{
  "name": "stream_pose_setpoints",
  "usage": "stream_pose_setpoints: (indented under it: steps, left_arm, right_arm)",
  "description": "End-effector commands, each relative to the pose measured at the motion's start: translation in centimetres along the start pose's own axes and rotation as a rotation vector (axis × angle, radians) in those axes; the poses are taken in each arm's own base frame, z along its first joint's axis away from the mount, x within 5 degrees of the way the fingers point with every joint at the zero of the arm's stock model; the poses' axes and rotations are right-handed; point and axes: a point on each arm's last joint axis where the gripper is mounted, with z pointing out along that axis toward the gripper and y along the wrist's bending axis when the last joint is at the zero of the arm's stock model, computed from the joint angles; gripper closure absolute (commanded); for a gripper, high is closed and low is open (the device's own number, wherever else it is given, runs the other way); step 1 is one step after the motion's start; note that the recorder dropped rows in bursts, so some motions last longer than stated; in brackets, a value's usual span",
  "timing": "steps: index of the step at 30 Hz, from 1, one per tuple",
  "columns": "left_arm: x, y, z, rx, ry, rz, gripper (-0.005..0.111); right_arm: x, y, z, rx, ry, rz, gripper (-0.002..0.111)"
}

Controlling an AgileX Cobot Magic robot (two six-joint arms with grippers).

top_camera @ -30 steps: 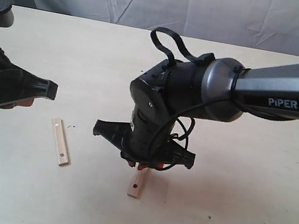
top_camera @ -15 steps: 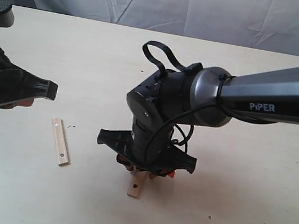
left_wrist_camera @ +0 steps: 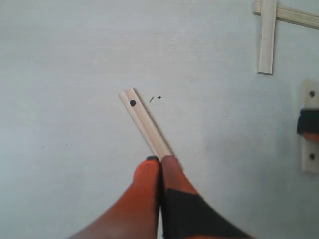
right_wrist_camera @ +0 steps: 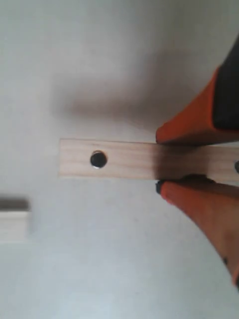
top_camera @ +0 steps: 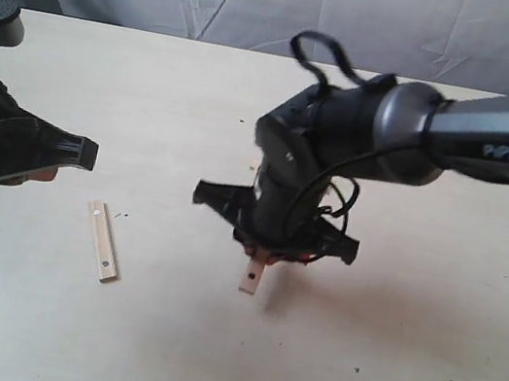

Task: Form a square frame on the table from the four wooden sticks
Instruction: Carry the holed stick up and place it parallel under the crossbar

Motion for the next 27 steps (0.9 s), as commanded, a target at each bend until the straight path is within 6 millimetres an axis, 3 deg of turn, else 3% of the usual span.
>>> stream_pose_setpoints:
  steps: [1,7,13,16,27]
  left_arm:
    - [0.1,0.1,-0.1,0.0,0.0,-0.005,0.107]
    - [0.1,0.1,-0.1,0.003,-0.001,-0.007,0.107]
    - [0.1,0.1,-0.1,0.004,0.0,-0.008,0.107]
    - [0.1,0.1,-0.1,0.004,0.0,-0.008,0.107]
    - [0.1,0.1,-0.1,0.002,0.001,-0.005,0.107]
  right_arm:
    - [-3.9,-2.6,-1.3,-0.032,-0.063,0.082,0.108]
    - [-6.6,-3.0,0.5,-0.039,-0.087,0.036,0.108]
    - [-9.3,-0.7,2.0,0.008,-0.091,-0.027,0.108]
    - [-9.6,-0.6,2.9,0.064,-0.065,-0.039,0.108]
    - [-10.5,-2.2,3.1,0.091,-0.045,0.033,0.108]
